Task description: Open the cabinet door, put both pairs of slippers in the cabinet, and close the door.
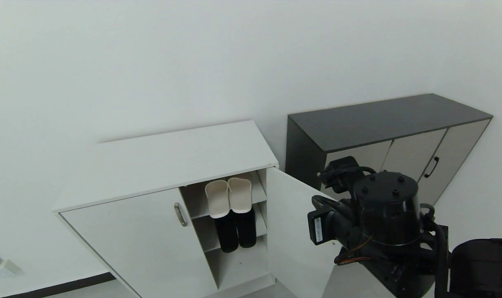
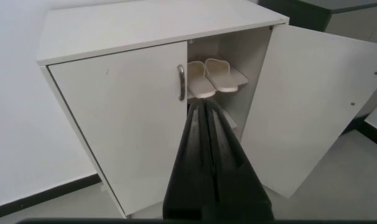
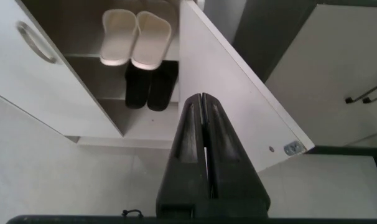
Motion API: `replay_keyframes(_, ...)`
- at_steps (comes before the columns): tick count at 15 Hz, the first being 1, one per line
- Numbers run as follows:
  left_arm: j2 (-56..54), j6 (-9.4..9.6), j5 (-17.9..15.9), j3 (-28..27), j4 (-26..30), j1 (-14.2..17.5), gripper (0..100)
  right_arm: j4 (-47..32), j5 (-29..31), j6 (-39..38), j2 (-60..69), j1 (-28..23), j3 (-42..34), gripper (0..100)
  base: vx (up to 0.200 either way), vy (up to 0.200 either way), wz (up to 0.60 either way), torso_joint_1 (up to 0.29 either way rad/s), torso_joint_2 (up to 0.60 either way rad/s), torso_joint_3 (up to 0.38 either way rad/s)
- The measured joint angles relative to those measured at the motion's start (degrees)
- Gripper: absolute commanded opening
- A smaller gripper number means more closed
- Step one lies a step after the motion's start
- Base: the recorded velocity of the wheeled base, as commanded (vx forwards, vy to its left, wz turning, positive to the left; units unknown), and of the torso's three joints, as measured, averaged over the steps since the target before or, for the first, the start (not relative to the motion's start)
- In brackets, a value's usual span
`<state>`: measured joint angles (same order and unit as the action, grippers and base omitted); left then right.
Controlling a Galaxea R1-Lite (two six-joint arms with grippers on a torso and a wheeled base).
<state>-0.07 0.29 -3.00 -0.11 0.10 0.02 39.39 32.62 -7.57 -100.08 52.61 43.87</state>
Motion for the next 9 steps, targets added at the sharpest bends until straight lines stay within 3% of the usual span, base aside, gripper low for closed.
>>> replay_keyframes(1, 0.0, -0.02, 0.0, 0.0, 0.0, 0.0, 0, 0.2, 0.0, 0.1, 0.0, 0.0, 0.0, 0, 0.000, 0.000, 0.00, 0.000, 0.00, 0.000)
replay_keyframes(5, 0.0, -0.02, 0.0, 0.0, 0.0, 0.0, 0, 0.3, 0.0, 0.1, -0.1, -0.5, 0.0, 0, -0.200, 0.000, 0.00, 0.005, 0.00, -0.001)
replay_keyframes(9, 0.0, -0.05, 0.1, 0.0, 0.0, 0.0, 0, 0.4, 0.0, 0.2, -0.5, -1.3, 0.1, 0, 0.000, 0.000, 0.00, 0.000, 0.00, 0.000)
